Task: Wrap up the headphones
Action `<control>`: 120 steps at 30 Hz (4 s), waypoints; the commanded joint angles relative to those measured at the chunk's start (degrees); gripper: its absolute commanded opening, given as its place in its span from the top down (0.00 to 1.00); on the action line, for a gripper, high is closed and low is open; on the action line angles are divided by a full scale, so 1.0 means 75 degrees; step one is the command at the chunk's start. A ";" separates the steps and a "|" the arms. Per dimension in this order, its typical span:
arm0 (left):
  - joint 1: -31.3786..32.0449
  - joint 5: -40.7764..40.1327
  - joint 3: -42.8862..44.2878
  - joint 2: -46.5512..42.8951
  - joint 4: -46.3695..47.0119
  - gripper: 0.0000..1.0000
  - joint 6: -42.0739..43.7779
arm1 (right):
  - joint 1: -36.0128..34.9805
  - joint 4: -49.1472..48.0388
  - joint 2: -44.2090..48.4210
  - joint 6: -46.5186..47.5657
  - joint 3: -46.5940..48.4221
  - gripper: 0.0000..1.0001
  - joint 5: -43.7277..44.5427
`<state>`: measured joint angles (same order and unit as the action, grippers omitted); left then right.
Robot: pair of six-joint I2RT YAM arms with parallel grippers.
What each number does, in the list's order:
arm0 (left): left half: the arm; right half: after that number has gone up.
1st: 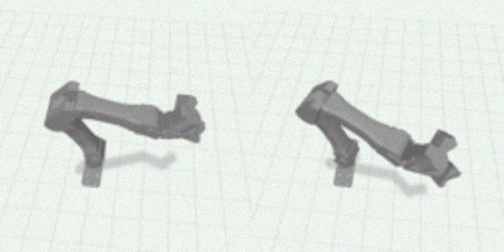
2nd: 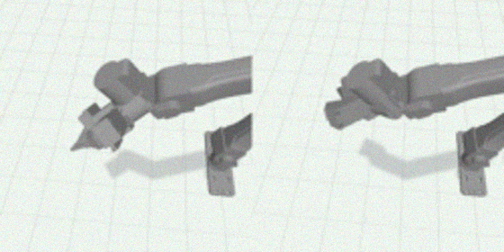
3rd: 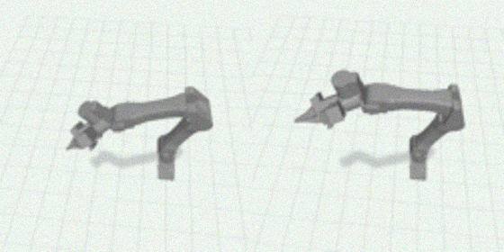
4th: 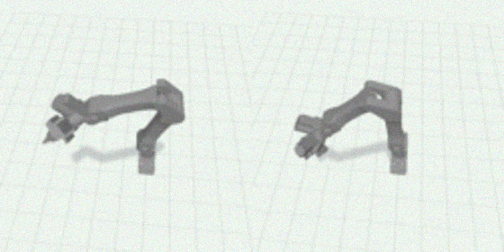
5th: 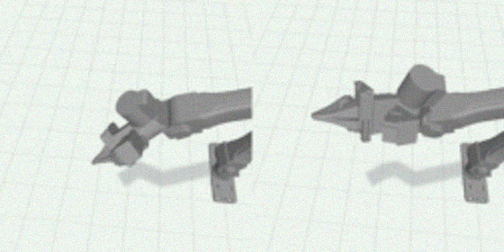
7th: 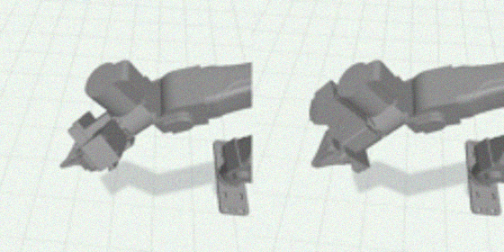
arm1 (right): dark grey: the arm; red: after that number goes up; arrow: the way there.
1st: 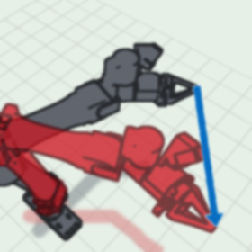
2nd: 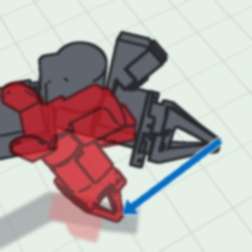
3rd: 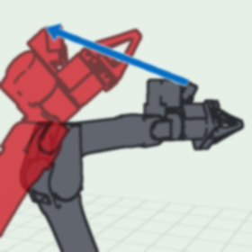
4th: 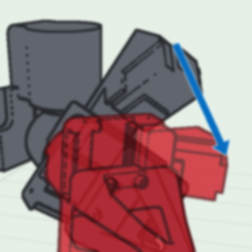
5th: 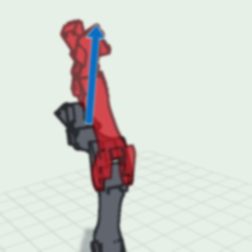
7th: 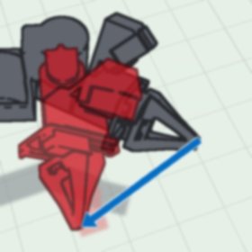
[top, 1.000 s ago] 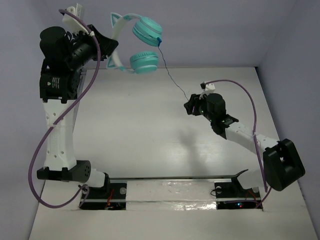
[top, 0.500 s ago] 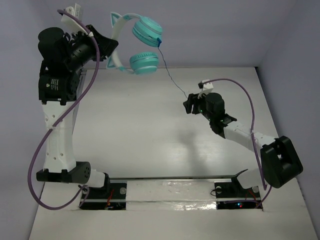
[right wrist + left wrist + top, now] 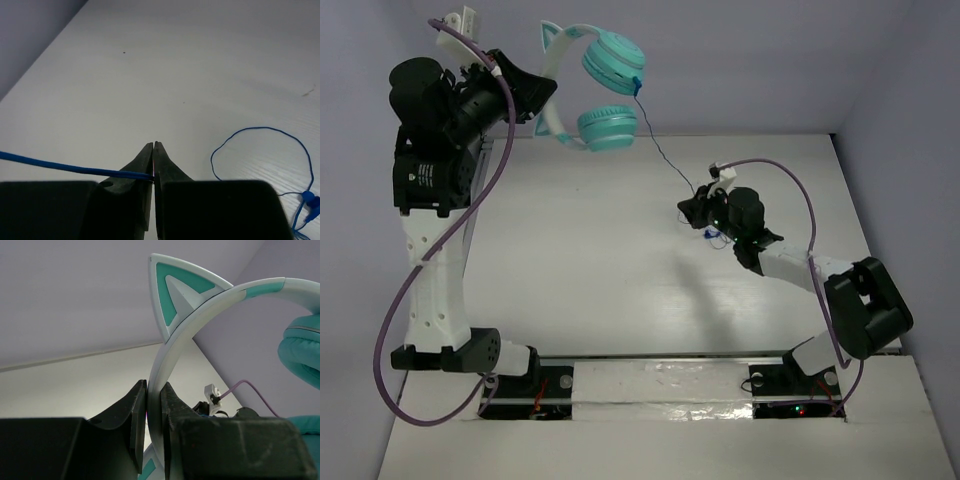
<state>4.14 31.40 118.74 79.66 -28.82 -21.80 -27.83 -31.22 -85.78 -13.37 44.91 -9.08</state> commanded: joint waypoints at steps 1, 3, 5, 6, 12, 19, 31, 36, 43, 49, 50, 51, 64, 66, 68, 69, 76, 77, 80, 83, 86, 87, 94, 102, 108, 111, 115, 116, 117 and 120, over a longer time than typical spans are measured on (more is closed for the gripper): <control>0.0010 -0.0131 0.0106 0.0077 0.0971 1.00 -0.0515 | -0.0108 -0.0876 -0.0024 -0.0922 -0.0011 0.92 -0.0617; 0.0010 -0.0342 -0.0478 0.0136 0.1355 1.00 -0.0678 | -0.0296 -0.0573 -0.0012 -0.1112 0.0070 0.94 -0.0501; 0.0010 -0.0611 -0.1239 0.0230 0.1638 1.00 -0.0819 | -0.0612 0.0164 -0.0047 -0.1311 0.0269 0.97 0.0002; 0.0010 -0.0728 -0.1497 0.0277 0.1918 1.00 -0.0901 | -0.0706 0.0422 -0.0071 -0.1439 0.0456 0.98 0.0178; -0.0142 -0.0589 -0.3290 0.0757 0.3124 1.00 -0.1674 | -0.1433 0.2169 -0.0258 -0.1511 0.0903 1.00 0.1678; -0.0470 -0.0320 -0.4136 0.0946 0.3666 1.00 -0.2073 | -0.1714 0.3271 -0.0223 -0.1465 0.1172 1.00 0.2885; -0.0484 -0.0564 -0.5282 0.0840 0.4415 1.00 -0.2494 | -0.2614 0.4021 -0.0467 -0.1312 0.1921 1.00 0.2862; -0.0003 -0.1103 -0.6044 0.0735 0.4931 1.00 -0.2706 | -0.3400 0.4596 -0.1020 -0.1195 0.2695 1.00 0.3131; 0.0794 -0.2907 -0.6562 0.0594 0.4663 1.00 -0.2016 | -0.4115 0.5732 -0.0494 -0.0809 0.3515 1.00 0.3355; 0.1662 -0.4103 -0.7159 0.0640 0.4803 1.00 -0.1606 | -0.4304 0.7278 -0.0106 -0.0422 0.4452 1.00 0.3156; 0.1871 -0.4313 -0.7345 0.0652 0.4931 1.00 -0.1558 | -0.4304 0.7640 -0.0106 -0.0305 0.4651 1.00 0.3342; 0.1874 -0.4362 -0.7440 0.0652 0.5013 1.00 -0.1511 | -0.4304 0.7771 -0.0094 -0.0304 0.4653 1.00 0.3448; 0.2811 -0.4667 -0.8660 -0.0108 0.5425 1.00 -0.0750 | -0.4304 0.9343 -0.0177 0.0552 0.5978 1.00 0.5136; 0.2811 -0.4469 -0.8648 -0.0203 0.5355 1.00 -0.0691 | -0.4153 0.9319 -0.0106 0.0552 0.5861 1.00 0.5160; 0.2904 -0.4397 -0.8625 -0.0308 0.5261 1.00 -0.0574 | -0.4071 0.9424 -0.0083 0.0528 0.5860 1.00 0.5381; 0.2905 -0.4455 -0.8601 -0.0332 0.5110 1.00 -0.0527 | -0.4070 0.9483 -0.0094 0.0528 0.5872 1.00 0.5673; 0.3431 -0.4960 -0.8391 -0.0450 0.4347 1.00 0.0082 | -0.4000 1.0385 -0.0001 0.0423 0.6142 1.00 0.6378; 0.3525 -0.4890 -0.8309 -0.0380 0.4230 1.00 0.0222 | -0.4000 1.0571 0.0150 0.0388 0.6130 1.00 0.6437; 0.3829 -0.4843 -0.8086 -0.0133 0.3972 1.00 0.0387 | -0.4000 1.0865 0.0304 0.0282 0.6071 1.00 0.6636; 0.3994 -0.4539 -0.8062 0.0019 0.3925 1.00 0.0551 | -0.3929 1.1216 0.0316 0.0165 0.5966 1.00 0.6894; 0.4065 -0.4433 -0.8226 -0.0085 0.3913 1.00 0.0610 | -0.3929 1.1288 0.0561 0.0036 0.5557 1.00 0.7023; 0.4065 -0.4351 -0.8284 -0.0121 0.3924 1.00 0.0622 | -0.3848 1.1288 0.0643 -0.0010 0.5474 1.00 0.7012; 0.4135 -0.4328 -0.7934 -0.0366 0.3398 1.00 0.0821 | -0.3614 1.1394 0.1218 -0.0222 0.5040 1.00 0.6954; 0.4276 -0.4224 -0.7594 -0.0847 0.2694 1.00 0.1067 | -0.3496 1.1020 0.0879 -0.0128 0.4946 0.99 0.6649; 0.4346 -0.2375 -0.7663 -0.0859 0.2564 1.00 0.1278 | -0.3332 1.0457 0.0656 0.0106 0.4993 0.99 0.7070; 0.4346 -0.2357 -0.7547 -0.0824 0.2169 1.00 0.1371 | -0.3250 1.0246 0.0831 0.0141 0.4900 0.98 0.7339; 0.4346 -0.2394 -0.7336 -0.0695 0.1815 1.00 0.1571 | -0.3028 0.9965 0.1089 0.0352 0.4864 0.95 0.7832; 0.4346 -0.2243 -0.7359 -0.0730 0.1850 1.00 0.1617 | -0.3027 0.9674 0.1205 0.0480 0.4760 0.95 0.7809; 0.4346 -0.1974 -0.7371 -0.0765 0.1908 1.00 0.1630 | -0.2899 0.9520 0.1253 0.0562 0.4689 0.95 0.7681; 0.4346 -0.1668 -0.7336 -0.0941 0.1932 1.00 0.1723 | -0.2723 0.9179 0.1265 0.0610 0.4455 0.94 0.7376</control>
<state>36.64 13.23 60.03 75.59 -16.69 -9.26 -49.39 43.77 -77.69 -10.28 79.59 45.58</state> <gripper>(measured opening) 0.102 0.057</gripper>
